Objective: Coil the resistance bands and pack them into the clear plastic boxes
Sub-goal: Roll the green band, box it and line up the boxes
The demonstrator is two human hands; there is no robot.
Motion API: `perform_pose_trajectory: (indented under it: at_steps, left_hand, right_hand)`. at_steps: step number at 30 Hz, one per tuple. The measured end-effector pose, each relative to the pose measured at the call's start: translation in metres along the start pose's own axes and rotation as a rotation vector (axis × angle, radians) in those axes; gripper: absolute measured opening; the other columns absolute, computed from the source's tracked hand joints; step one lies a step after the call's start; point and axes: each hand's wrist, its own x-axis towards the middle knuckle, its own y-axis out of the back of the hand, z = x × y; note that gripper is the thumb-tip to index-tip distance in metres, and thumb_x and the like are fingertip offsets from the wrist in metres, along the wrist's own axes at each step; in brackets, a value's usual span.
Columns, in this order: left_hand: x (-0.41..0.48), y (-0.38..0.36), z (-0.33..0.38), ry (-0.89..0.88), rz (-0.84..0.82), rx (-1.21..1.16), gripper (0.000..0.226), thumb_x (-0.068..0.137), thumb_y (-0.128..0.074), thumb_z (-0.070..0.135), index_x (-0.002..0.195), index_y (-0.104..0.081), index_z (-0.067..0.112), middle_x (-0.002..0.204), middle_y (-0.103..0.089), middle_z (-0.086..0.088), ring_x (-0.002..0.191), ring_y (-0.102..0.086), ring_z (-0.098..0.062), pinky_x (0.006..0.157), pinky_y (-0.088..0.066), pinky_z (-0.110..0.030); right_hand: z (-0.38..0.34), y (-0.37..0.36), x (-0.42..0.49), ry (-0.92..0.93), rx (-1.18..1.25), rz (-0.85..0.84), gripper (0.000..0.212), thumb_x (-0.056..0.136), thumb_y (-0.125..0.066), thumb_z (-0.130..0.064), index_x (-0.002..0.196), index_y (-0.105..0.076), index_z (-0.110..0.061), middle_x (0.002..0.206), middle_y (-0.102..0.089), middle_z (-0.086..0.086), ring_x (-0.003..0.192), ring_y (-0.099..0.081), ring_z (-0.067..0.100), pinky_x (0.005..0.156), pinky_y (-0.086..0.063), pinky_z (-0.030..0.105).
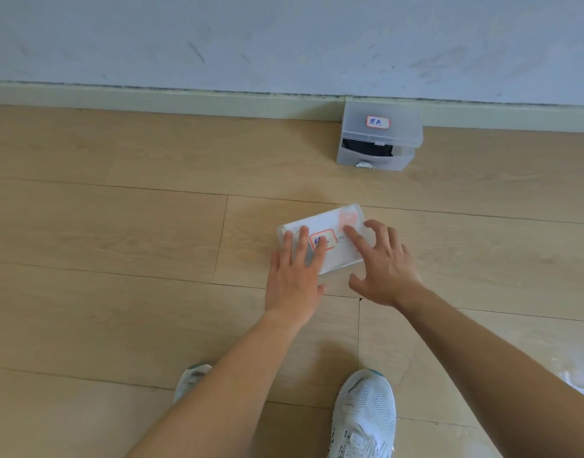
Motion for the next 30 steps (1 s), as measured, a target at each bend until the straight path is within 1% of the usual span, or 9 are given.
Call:
perform_pose_trajectory:
  at_steps: [4, 7, 10, 13, 15, 20, 23, 26, 30]
  left_hand:
    - [0.024, -0.004, -0.029, -0.082, 0.083, 0.099, 0.097, 0.092, -0.069, 0.021, 0.158, 0.000, 0.031, 0.169, 0.005, -0.009, 0.155, -0.006, -0.041, 0.118, -0.030, -0.051]
    - [0.035, 0.007, -0.055, -0.130, 0.083, 0.165, 0.089, 0.099, -0.054, 0.012, 0.158, 0.009, 0.032, 0.169, 0.013, -0.004, 0.156, 0.002, -0.036, 0.123, -0.021, -0.048]
    - [0.046, 0.016, -0.079, -0.132, 0.095, 0.212, 0.087, 0.100, -0.048, 0.009, 0.159, 0.013, 0.031, 0.169, 0.017, -0.003, 0.156, 0.004, -0.034, 0.124, -0.019, -0.046]
    - [0.062, 0.019, -0.100, -0.113, 0.151, 0.222, 0.088, 0.097, -0.054, 0.010, 0.160, 0.004, 0.028, 0.171, 0.005, -0.005, 0.157, -0.004, -0.032, 0.122, -0.025, -0.045]
    - [0.078, 0.026, -0.111, -0.093, 0.184, 0.212, 0.086, 0.094, -0.053, 0.004, 0.162, -0.003, 0.024, 0.170, -0.001, -0.007, 0.157, -0.006, -0.030, 0.123, -0.023, -0.044]
    - [0.120, 0.042, -0.122, -0.085, 0.148, 0.200, 0.070, 0.101, -0.036, 0.000, 0.162, -0.004, 0.014, 0.170, -0.001, -0.012, 0.157, -0.003, -0.033, 0.125, -0.018, -0.039]
    - [0.122, 0.024, -0.123, -0.096, 0.236, 0.209, 0.074, 0.098, -0.046, 0.012, 0.161, -0.009, 0.010, 0.168, -0.006, -0.021, 0.155, -0.008, -0.040, 0.125, -0.018, -0.047]
    - [0.118, 0.014, -0.122, -0.090, 0.256, 0.217, 0.084, 0.093, -0.055, 0.024, 0.162, -0.009, 0.013, 0.168, -0.004, -0.021, 0.156, -0.006, -0.039, 0.126, -0.015, -0.047]
    - [0.124, 0.019, -0.120, -0.070, 0.259, 0.223, 0.072, 0.099, -0.053, 0.020, 0.161, -0.016, 0.016, 0.167, -0.013, -0.019, 0.154, -0.016, -0.039, 0.124, -0.022, -0.047]
  right_hand:
    - [-0.003, -0.002, 0.017, 0.056, -0.084, 0.059, 0.095, 0.073, -0.079, -0.047, 0.147, -0.022, -0.030, 0.157, -0.012, 0.010, 0.144, -0.021, 0.034, 0.109, -0.044, 0.045]
    - [-0.013, -0.001, 0.031, 0.101, 0.037, -0.018, 0.095, 0.087, -0.072, -0.038, 0.157, -0.008, -0.032, 0.166, 0.014, 0.009, 0.147, -0.026, 0.033, 0.105, -0.048, 0.044]
    - [-0.031, 0.001, 0.047, 0.153, 0.058, -0.048, 0.089, 0.098, -0.061, -0.027, 0.160, 0.003, -0.028, 0.165, 0.025, 0.011, 0.149, -0.025, 0.033, 0.099, -0.051, 0.045]
    - [-0.048, 0.005, 0.073, 0.147, -0.073, 0.009, 0.090, 0.096, -0.061, -0.017, 0.158, 0.003, -0.027, 0.166, 0.019, 0.011, 0.149, -0.019, 0.037, 0.101, -0.049, 0.046]
    - [-0.058, 0.016, 0.097, 0.161, -0.184, 0.068, 0.086, 0.094, -0.058, -0.014, 0.158, -0.002, -0.024, 0.167, 0.010, 0.010, 0.150, -0.014, 0.042, 0.112, -0.037, 0.049]
    - [-0.074, 0.032, 0.144, 0.301, -0.280, 0.147, 0.062, 0.101, -0.031, -0.013, 0.160, -0.013, -0.014, 0.167, -0.008, 0.020, 0.153, -0.015, 0.039, 0.118, -0.027, 0.050]
    - [-0.075, 0.013, 0.143, 0.278, -0.278, 0.156, 0.067, 0.094, -0.009, -0.014, 0.160, -0.004, -0.006, 0.166, -0.001, 0.027, 0.153, -0.007, 0.046, 0.121, -0.023, 0.054]
    - [-0.077, -0.004, 0.139, 0.239, -0.279, 0.170, 0.070, 0.093, -0.013, -0.017, 0.159, 0.010, -0.006, 0.164, 0.011, 0.027, 0.153, 0.005, 0.046, 0.123, -0.012, 0.055]
    - [-0.079, 0.003, 0.143, 0.223, -0.309, 0.159, 0.069, 0.097, -0.018, -0.017, 0.159, 0.010, -0.007, 0.165, 0.012, 0.026, 0.153, 0.004, 0.045, 0.123, -0.014, 0.053]
